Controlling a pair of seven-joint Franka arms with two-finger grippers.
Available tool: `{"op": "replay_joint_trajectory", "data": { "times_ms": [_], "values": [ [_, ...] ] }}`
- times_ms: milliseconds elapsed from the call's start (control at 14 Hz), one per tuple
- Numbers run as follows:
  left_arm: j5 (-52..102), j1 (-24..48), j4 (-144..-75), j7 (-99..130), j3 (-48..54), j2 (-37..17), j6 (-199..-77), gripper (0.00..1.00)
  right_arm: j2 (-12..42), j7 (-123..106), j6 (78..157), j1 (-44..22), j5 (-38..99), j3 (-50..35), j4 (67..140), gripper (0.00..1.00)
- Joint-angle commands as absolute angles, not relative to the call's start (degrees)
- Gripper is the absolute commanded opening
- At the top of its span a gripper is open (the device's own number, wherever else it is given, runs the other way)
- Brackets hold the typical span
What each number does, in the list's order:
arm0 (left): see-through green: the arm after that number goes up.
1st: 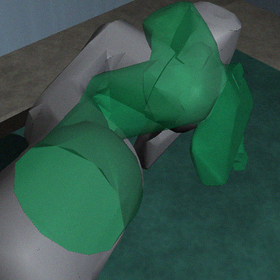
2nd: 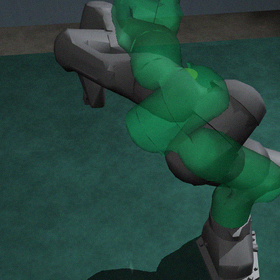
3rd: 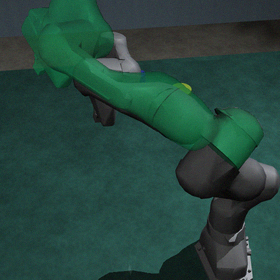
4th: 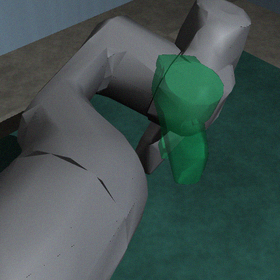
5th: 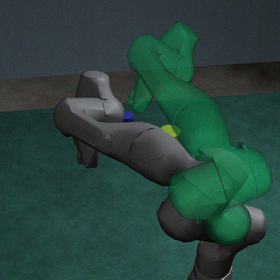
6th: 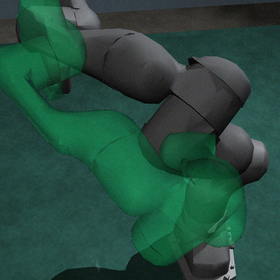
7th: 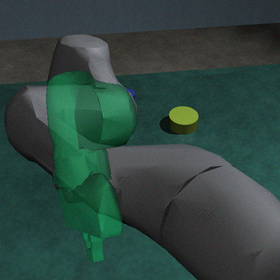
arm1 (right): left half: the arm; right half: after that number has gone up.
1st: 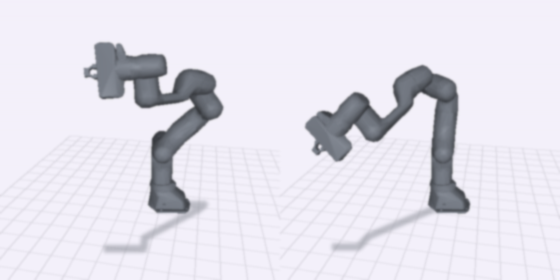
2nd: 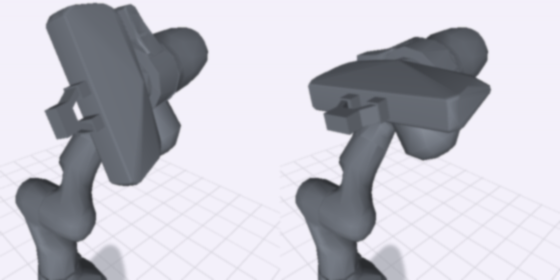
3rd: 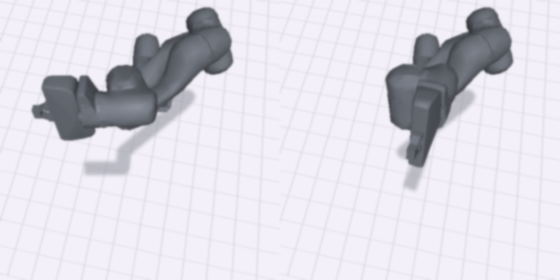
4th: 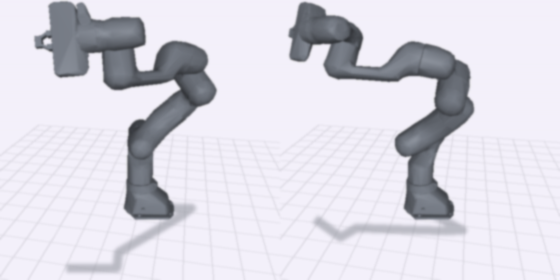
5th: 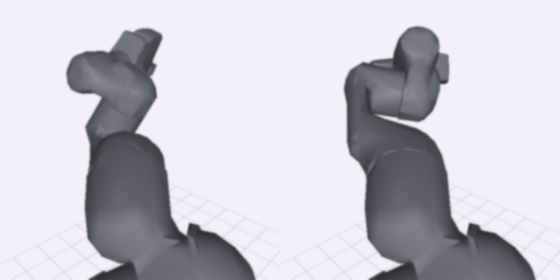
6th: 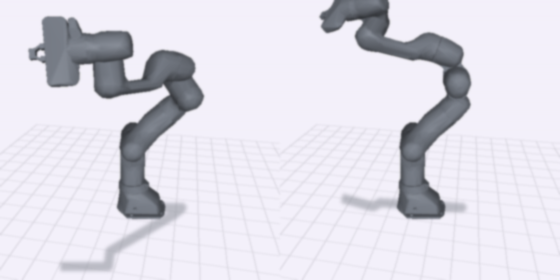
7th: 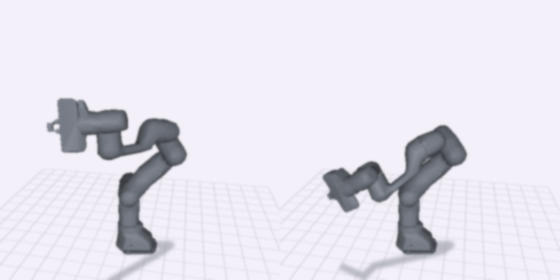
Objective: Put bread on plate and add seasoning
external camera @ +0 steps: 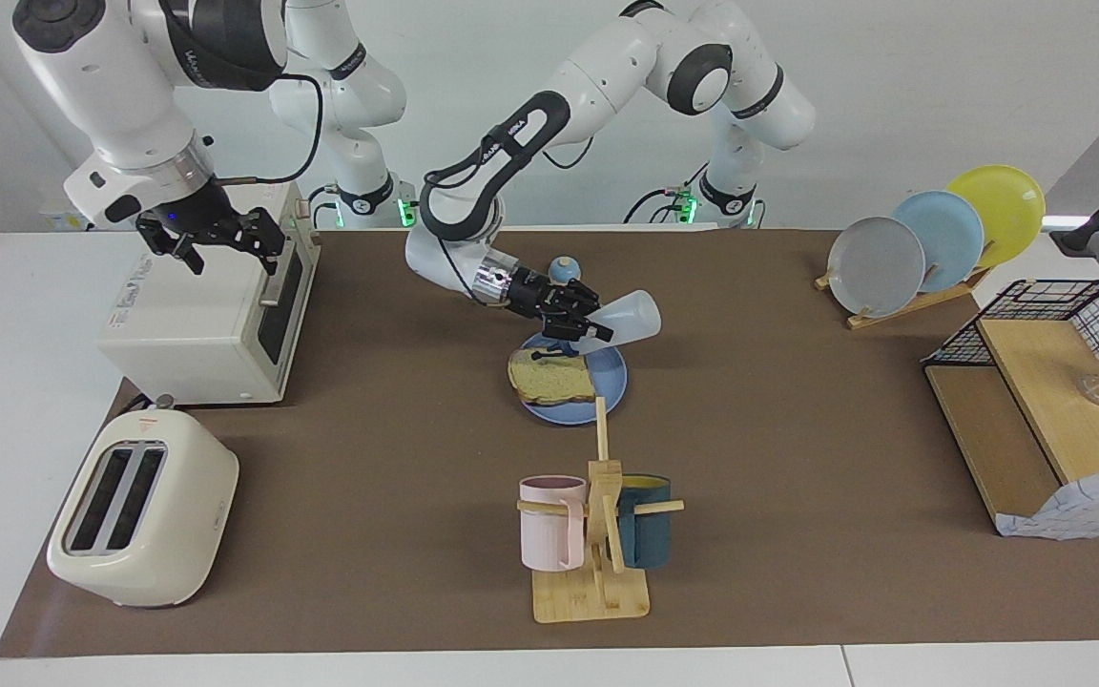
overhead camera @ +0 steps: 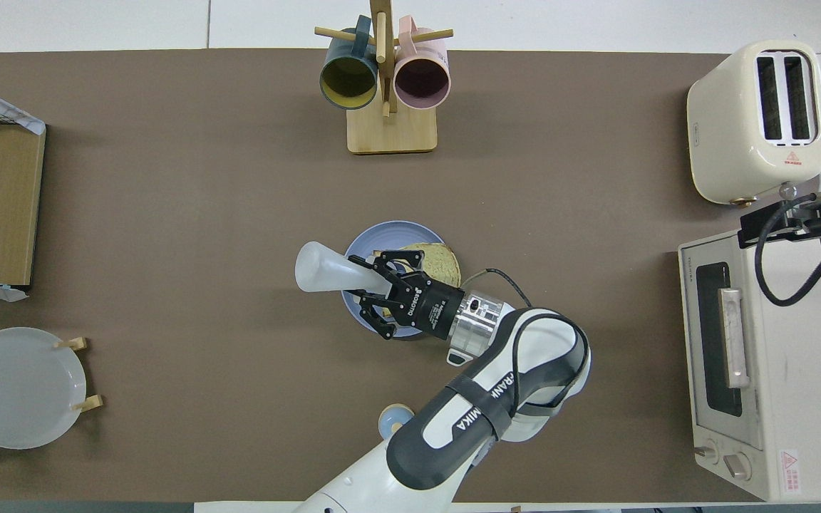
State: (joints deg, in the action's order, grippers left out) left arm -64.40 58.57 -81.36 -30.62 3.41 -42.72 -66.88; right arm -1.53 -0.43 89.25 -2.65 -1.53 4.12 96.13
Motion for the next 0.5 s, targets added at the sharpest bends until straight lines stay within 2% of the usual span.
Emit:
{"op": "replay_joint_trajectory", "data": {
  "times_ms": [0, 214, 427],
  "values": [
    [-66.8, 53.8, -81.5, -30.9, 3.4, -42.7, -69.3, 0.00, -2.4, -2.0, 89.0, -2.2, -1.2, 3.9, 96.8, 1.00],
    [-66.9, 53.2, -81.4, -30.9, 3.4, -43.1, -69.9, 0.00, -2.4, -2.0, 89.0, -2.0, -1.2, 3.9, 96.8, 1.00],
    [-65.5, 55.8, -81.3, -31.0, 3.5, -43.1, -68.3, 0.00, -2.4, -2.0, 89.0, -2.0, -1.2, 3.9, 96.8, 1.00]
  ]
}}
